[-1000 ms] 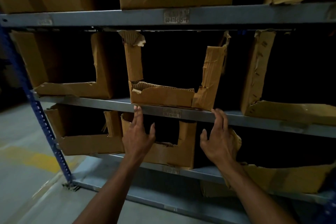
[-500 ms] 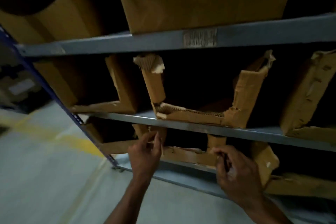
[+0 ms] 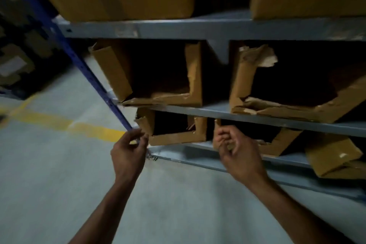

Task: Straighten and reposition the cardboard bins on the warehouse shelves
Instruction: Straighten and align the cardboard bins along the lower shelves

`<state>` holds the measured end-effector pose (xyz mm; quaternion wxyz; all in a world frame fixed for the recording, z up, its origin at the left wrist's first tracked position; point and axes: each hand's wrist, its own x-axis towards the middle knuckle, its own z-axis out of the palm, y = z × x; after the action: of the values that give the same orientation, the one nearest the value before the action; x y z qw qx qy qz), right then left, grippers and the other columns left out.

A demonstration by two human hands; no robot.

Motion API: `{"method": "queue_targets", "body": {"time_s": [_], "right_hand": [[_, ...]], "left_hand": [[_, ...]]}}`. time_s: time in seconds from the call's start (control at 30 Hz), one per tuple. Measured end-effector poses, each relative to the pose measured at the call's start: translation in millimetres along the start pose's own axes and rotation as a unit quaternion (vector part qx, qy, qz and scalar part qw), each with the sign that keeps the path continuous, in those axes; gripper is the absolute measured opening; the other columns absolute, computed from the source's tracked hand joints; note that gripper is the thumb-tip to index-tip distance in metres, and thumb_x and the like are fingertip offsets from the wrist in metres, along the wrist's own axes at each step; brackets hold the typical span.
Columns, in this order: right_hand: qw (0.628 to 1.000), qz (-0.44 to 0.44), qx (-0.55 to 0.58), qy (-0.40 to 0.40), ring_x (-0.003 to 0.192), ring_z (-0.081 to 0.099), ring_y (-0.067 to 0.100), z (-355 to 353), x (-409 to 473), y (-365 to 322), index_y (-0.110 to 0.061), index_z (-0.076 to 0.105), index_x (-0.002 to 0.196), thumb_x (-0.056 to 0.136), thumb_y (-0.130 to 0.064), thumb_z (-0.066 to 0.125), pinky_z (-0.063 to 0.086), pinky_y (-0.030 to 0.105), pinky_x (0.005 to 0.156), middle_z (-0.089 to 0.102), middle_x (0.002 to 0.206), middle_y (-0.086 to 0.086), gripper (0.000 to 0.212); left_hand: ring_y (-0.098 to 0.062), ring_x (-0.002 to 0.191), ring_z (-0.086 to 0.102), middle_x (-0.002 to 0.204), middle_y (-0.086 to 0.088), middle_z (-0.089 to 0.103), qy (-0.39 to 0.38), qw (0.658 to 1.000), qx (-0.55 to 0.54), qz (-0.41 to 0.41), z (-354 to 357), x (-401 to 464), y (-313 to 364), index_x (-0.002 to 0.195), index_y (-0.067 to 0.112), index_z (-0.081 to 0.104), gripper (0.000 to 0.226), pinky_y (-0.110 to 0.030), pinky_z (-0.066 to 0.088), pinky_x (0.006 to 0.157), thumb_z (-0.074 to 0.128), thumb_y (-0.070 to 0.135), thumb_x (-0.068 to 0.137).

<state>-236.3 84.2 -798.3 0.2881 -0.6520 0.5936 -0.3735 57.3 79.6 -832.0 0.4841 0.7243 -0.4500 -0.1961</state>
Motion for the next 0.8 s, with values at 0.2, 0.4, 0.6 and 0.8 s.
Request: {"method": "queue_targets", "body": {"time_s": [0.2,0.4,0.6,0.8], "right_hand": [[0.992,0.090,0.028,0.080,0.124,0.058,0.005,65.5,59.7,-29.1,-0.022,0.044,0.152,0.090,-0.007,0.075,0.047,0.018,0.098,0.058,0.143,-0.006,0.071],[0.981,0.140,0.081,0.111,0.146,0.039,0.013,104.8,103.5,-19.2,-0.019,0.024,0.163,0.088,-0.008,0.077,0.034,0.032,0.120,0.039,0.163,-0.001,0.093],[0.982,0.111,0.087,0.126,0.128,0.049,0.005,131.9,112.4,-24.9,-0.014,0.040,0.156,0.088,-0.002,0.072,0.043,0.027,0.112,0.051,0.131,-0.016,0.076],[0.985,0.103,0.044,0.128,0.129,0.057,0.009,152.1,114.9,-28.3,-0.019,0.045,0.154,0.078,-0.028,0.072,0.051,0.036,0.110,0.058,0.145,-0.003,0.081]], "left_hand": [[-0.018,0.103,0.076,0.147,0.001,0.064,-0.043,0.999,0.004,-0.005,-24.2,90.5,-22.9,0.149,0.020,0.054,0.079,-0.044,0.061,0.095,0.090,0.042,0.083],[-0.009,0.090,0.080,0.123,0.017,0.074,-0.100,0.991,-0.066,0.054,-19.9,130.6,-23.6,0.135,0.025,0.068,0.063,-0.043,0.068,0.079,0.094,0.033,0.079],[-0.011,0.093,0.080,0.117,0.020,0.075,-0.102,0.989,-0.088,0.054,-13.7,145.5,-38.6,0.138,0.029,0.066,0.061,-0.046,0.066,0.087,0.089,0.013,0.085],[-0.014,0.083,0.080,0.128,0.019,0.072,-0.118,0.988,-0.070,0.067,-33.1,171.1,-56.7,0.147,0.023,0.062,0.071,-0.043,0.068,0.075,0.091,0.012,0.082]]}}
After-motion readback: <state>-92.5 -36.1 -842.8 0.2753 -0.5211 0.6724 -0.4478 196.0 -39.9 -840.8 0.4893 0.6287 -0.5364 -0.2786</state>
